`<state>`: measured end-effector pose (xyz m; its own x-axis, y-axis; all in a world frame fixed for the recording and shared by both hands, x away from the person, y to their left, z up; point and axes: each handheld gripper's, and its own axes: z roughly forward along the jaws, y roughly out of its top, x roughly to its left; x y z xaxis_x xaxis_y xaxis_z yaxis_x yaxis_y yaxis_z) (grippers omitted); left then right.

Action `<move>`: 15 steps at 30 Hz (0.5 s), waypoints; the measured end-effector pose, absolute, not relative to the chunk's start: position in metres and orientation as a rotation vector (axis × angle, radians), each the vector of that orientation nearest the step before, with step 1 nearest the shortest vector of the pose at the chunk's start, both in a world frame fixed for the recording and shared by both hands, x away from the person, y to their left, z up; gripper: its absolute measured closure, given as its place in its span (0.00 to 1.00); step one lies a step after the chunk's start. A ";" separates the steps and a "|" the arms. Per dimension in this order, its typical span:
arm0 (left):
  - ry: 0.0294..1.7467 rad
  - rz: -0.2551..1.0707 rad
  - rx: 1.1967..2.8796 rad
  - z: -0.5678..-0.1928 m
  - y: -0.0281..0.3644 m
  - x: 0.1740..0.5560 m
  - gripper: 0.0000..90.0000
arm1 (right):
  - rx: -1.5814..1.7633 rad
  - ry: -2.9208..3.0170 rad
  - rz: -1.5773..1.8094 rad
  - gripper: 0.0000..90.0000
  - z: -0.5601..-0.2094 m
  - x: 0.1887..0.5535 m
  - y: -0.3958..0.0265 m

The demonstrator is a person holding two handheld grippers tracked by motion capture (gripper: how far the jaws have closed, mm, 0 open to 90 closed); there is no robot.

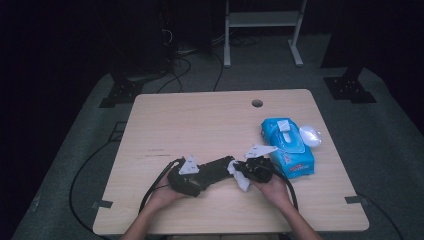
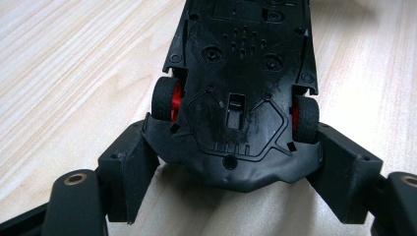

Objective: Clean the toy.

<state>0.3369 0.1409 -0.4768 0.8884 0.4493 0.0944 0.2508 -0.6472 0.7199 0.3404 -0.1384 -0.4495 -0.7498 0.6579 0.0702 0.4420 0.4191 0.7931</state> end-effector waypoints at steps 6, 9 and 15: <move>0.496 0.326 2.296 -0.477 0.141 0.337 0.29 | 0.864 2.434 1.210 0.93 -0.449 0.337 -0.123; 0.494 0.329 2.302 -0.477 0.141 0.336 0.29 | 0.943 2.403 1.210 0.93 -0.448 0.345 -0.133; 0.477 0.322 2.305 -0.477 0.140 0.337 0.29 | 0.936 2.426 1.232 0.93 -0.447 0.339 -0.136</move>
